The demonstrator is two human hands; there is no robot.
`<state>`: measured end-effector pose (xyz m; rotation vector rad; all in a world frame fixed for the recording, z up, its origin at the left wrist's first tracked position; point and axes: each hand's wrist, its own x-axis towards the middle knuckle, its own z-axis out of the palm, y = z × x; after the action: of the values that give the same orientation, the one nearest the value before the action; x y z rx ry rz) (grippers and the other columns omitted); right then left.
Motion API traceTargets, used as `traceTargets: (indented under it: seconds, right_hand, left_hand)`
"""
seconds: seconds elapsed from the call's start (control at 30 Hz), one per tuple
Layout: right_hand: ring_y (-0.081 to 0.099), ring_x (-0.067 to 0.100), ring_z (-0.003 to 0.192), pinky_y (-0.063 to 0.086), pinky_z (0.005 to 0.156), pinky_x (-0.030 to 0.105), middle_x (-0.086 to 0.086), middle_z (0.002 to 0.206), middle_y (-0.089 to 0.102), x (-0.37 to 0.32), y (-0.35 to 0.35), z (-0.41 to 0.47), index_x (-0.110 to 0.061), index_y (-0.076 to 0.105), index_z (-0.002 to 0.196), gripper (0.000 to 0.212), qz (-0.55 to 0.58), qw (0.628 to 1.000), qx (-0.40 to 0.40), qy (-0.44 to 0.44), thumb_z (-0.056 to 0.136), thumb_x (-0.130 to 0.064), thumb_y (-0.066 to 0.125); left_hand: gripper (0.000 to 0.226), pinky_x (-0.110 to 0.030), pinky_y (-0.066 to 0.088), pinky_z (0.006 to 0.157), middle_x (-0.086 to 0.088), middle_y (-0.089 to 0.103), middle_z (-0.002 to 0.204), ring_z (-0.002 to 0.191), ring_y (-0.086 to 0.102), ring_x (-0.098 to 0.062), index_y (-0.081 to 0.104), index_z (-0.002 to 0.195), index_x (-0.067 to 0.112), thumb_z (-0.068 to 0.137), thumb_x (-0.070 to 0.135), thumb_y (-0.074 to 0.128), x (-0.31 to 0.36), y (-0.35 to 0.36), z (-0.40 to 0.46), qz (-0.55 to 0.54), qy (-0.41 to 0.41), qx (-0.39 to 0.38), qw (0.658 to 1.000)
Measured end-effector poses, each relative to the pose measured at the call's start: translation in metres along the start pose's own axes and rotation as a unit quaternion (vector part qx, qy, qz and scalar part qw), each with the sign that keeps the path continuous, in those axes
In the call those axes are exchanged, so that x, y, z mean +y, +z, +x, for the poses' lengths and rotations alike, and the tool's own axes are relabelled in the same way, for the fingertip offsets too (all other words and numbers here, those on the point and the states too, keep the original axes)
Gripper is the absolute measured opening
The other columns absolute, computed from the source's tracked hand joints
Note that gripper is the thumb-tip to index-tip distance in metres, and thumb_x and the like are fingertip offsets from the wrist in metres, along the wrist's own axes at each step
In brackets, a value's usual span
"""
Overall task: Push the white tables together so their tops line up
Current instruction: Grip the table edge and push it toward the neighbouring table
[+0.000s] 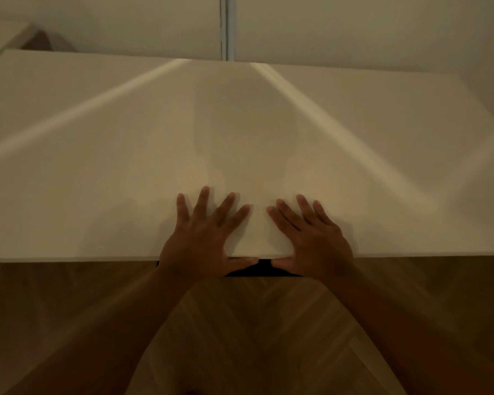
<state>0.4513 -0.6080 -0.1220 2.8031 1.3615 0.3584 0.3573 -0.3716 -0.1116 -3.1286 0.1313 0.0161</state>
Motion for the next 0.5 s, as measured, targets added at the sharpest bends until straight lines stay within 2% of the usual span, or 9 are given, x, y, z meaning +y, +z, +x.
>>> traceTargets:
  seconds: [0.2,0.33,0.5]
  right_hand:
    - [0.034,0.041,0.142,0.032,0.112,0.060,0.006,0.154,0.041,-0.001,-0.003,0.000,-0.019,0.042,0.148,0.095,0.041,0.999,-0.003,0.009,0.073,-0.074,0.058]
    - [0.025,0.040,0.146,0.025,0.115,0.060,0.005,0.157,0.036,-0.001,-0.005,0.000,-0.019,0.038,0.151,0.097,0.070,0.997,-0.020,0.009,0.076,-0.078,0.054]
    - [0.007,0.031,0.152,0.013,0.120,0.055,0.001,0.163,0.022,0.000,-0.016,0.007,-0.022,0.028,0.154,0.102,0.104,0.992,-0.077,0.016,0.077,-0.087,0.042]
  left_hand:
    - [0.103,-0.079,0.013,0.106,-0.007,0.024,0.164,0.148,0.015,-0.051,0.030,0.156,0.028,0.076,0.093,0.034,0.001,0.000,-0.002,-0.011,0.008,0.037,0.999]
    - [0.106,-0.079,0.011,0.107,-0.007,0.021,0.165,0.148,0.013,-0.051,0.026,0.157,0.028,0.075,0.093,0.035,0.004,-0.001,-0.002,-0.006,-0.004,0.042,0.999]
    - [0.106,-0.079,0.007,0.107,-0.005,0.008,0.168,0.150,0.005,-0.048,0.015,0.159,0.030,0.076,0.095,0.026,0.004,-0.009,0.000,0.000,-0.012,-0.005,1.000]
